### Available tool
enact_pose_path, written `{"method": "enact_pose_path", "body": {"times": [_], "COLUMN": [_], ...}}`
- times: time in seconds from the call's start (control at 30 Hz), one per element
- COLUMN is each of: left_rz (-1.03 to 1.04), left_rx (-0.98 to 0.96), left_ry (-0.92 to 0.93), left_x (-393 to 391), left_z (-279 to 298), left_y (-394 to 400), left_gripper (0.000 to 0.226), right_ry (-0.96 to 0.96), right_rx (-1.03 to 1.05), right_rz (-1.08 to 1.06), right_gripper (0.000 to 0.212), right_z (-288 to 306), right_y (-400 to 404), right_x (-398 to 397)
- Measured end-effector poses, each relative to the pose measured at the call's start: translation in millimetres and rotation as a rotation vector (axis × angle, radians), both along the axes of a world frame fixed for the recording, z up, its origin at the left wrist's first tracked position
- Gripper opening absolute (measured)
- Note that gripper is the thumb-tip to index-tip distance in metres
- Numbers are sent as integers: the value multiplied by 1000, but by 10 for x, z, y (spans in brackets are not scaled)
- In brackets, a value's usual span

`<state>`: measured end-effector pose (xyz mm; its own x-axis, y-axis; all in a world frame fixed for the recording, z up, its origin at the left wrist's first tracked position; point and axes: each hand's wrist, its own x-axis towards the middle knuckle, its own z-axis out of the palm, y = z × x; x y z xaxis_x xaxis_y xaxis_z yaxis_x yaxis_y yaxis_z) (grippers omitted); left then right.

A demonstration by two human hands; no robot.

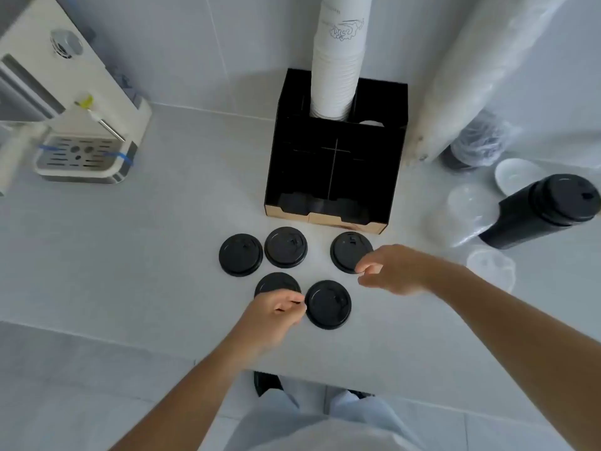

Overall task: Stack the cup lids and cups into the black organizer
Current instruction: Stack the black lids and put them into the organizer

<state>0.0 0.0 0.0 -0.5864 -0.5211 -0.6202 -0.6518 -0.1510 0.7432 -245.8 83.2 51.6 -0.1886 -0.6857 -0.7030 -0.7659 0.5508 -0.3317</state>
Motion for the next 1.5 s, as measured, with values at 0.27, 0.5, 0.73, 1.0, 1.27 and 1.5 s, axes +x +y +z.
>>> {"method": "enact_pose_path", "body": {"times": [0.27,0.5,0.73,1.0,1.27,1.5], "left_rz": [248,316,328,318,390,422], "left_rx": [208,266,276,309,260,64], "left_ry": [17,68,42,7,137,196], "left_x": [26,-124,-220,-286,-235,-22], "left_z": [-185,-189,-193,-163,-88,3], "left_y": [387,510,559,595,642,410], "left_gripper": [20,14,12,22,29,14], "right_ry": [-220,-275,-234,-238,-236,-274], "right_rx": [-78,-143,-136,-128,-220,-253], "right_rz": [-433,-690,-643,-701,-804,-784], "right_gripper": [31,34,33,32,31,29], "right_z": [-449,-629,-679,-705,-592,-443], "right_y": [427,494,463,451,421,182], "right_x": [269,469,534,580,579,755]}}
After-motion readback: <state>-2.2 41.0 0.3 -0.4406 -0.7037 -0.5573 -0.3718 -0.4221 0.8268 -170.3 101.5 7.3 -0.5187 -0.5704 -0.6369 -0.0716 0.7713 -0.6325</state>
